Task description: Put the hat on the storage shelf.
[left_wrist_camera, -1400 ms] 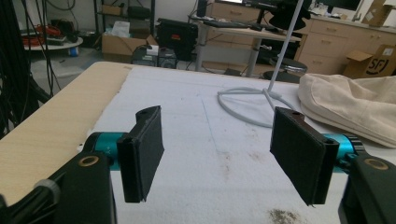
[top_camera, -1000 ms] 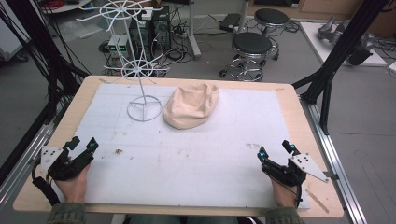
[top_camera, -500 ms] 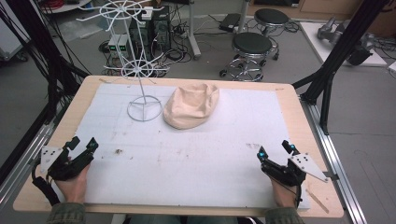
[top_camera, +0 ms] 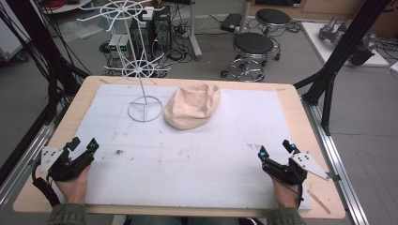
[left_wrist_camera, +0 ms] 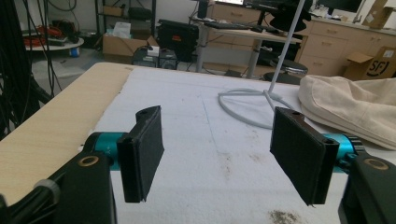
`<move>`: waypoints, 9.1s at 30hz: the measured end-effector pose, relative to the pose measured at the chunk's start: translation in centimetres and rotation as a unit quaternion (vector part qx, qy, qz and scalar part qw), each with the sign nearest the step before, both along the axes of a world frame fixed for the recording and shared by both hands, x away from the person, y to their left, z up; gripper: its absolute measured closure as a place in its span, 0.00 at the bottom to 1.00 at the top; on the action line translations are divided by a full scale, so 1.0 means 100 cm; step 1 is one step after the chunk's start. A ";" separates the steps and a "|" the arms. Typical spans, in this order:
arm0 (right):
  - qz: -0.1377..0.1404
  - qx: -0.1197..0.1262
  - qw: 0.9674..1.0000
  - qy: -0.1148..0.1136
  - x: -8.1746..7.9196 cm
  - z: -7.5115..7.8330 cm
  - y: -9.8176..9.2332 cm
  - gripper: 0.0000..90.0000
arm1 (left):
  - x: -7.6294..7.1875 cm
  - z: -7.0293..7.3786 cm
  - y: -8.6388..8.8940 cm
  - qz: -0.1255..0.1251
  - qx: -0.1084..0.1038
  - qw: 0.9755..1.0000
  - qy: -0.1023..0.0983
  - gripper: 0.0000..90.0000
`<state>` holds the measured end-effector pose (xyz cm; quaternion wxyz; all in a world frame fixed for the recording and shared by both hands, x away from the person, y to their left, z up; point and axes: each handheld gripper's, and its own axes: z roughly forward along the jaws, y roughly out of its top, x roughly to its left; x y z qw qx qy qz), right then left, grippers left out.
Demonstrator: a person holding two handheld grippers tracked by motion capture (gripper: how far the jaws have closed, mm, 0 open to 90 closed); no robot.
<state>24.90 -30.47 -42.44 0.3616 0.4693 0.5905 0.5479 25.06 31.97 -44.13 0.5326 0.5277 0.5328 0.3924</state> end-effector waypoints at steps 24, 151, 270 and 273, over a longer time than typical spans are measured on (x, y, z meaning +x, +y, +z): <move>0.053 -0.001 0.999 -0.009 0.054 0.061 0.029 0.12 | -0.002 0.001 -0.002 -0.001 0.002 1.000 -0.002 0.38; 0.338 -0.252 0.876 0.233 0.223 -0.015 0.211 0.28 | 0.004 -0.001 -0.005 -0.020 -0.029 0.999 0.002 0.40; 0.431 -0.018 0.891 -0.141 0.151 0.266 0.201 0.87 | 0.002 -0.001 -0.003 -0.025 -0.049 0.998 -0.006 0.40; 0.430 -0.031 0.890 -0.146 0.155 0.284 0.214 0.87 | 0.001 -0.001 -0.001 -0.022 -0.048 0.999 -0.006 0.39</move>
